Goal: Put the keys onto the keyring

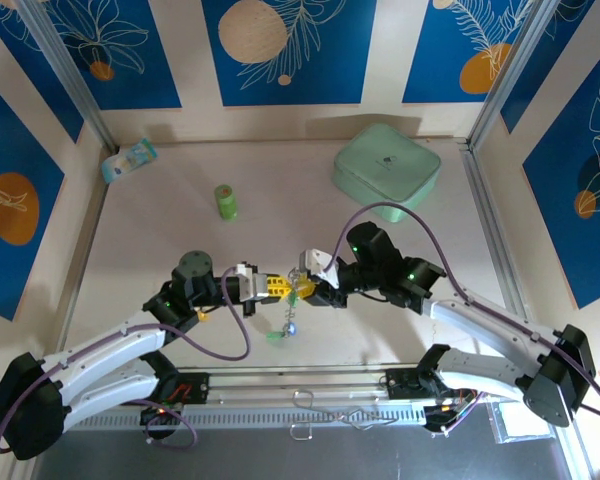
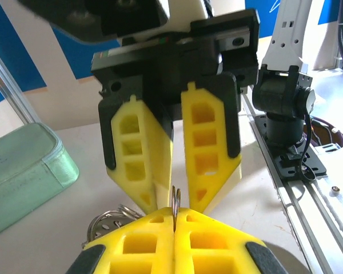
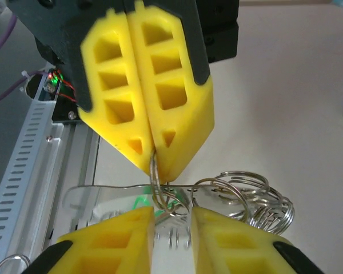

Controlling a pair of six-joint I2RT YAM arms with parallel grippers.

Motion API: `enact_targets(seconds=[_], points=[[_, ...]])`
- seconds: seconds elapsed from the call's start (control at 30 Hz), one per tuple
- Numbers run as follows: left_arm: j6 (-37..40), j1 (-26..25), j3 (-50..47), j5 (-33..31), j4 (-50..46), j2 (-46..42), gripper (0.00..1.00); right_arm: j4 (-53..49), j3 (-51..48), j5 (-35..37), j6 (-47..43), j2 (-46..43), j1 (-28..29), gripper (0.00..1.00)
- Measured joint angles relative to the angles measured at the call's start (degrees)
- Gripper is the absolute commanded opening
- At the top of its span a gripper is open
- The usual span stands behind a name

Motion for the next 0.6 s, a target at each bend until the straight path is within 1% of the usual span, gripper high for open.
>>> enact_targets(seconds=[0.17,0.27,0.37,0.47,0.5,0.53,0.57,0.6], points=[[-0.11,0.0,0.0,0.0,0.13,0.0,0.0,1.49,-0.76,-0.48,0.04,-2.19,0.02,0.26],[-0.15,-0.02,0.0,0.0,0.17,0.0,0.0,2.27,-0.76,-0.85,0.02,-1.73,0.09,0.22],[-0.15,0.0,0.0,0.0,0.17,0.02,0.0,3.06,-0.76,-1.31,0.22,-0.7,0.2,0.14],[-0.15,0.0,0.0,0.02,0.09,0.0,0.0,3.5,-0.74,-1.46,0.48,0.07,0.33,0.03],[-0.13,0.0,0.0,0.0,0.0,0.0,0.0,3.48,-0.74,-1.51,0.57,0.17,0.33,0.0],[-0.04,0.0,0.0,-0.04,-0.15,-0.02,0.02,3.43,-0.72,-1.46,0.15,0.26,0.33,0.0],[0.09,0.0,0.0,-0.24,-0.44,-0.04,0.13,3.32,-0.68,-1.44,0.09,0.28,0.33,0.0],[0.42,0.0,0.0,-0.48,-0.72,-0.07,0.19,3.04,-0.55,-1.29,0.02,0.37,0.35,0.0]])
